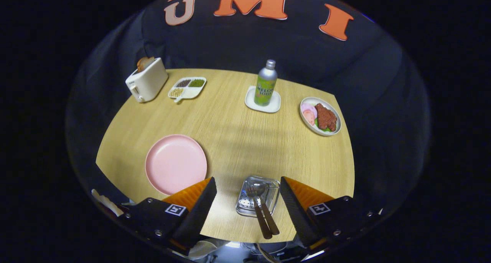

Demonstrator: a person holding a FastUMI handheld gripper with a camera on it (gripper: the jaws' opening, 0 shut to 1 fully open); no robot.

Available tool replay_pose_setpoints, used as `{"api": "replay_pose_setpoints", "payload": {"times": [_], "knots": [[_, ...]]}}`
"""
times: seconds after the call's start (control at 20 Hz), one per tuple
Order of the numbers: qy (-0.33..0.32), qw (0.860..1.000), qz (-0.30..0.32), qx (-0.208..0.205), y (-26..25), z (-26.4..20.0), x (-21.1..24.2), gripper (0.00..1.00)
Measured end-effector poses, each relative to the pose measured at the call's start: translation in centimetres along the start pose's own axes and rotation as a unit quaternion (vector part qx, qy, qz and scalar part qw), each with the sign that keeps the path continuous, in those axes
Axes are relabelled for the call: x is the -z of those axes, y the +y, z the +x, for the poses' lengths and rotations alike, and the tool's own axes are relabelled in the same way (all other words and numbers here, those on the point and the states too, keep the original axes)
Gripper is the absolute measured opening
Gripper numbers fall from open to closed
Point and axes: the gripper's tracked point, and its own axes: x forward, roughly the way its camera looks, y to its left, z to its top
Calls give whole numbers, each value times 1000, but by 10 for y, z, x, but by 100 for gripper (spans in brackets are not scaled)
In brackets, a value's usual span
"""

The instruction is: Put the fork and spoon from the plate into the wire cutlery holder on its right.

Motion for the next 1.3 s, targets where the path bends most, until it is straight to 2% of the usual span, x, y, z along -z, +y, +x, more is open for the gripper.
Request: {"api": "replay_pose_setpoints", "payload": {"times": [0.25, 0.7, 0.95, 1.3], "knots": [[-112, 993, 37, 8, -3, -20, -56, 100], [-283, 957, 57, 38, -3, -74, -134, 100], [-325, 943, 65, 41, 4, -88, -148, 100], [-326, 942, 68, 30, 14, -89, -147, 100]]}}
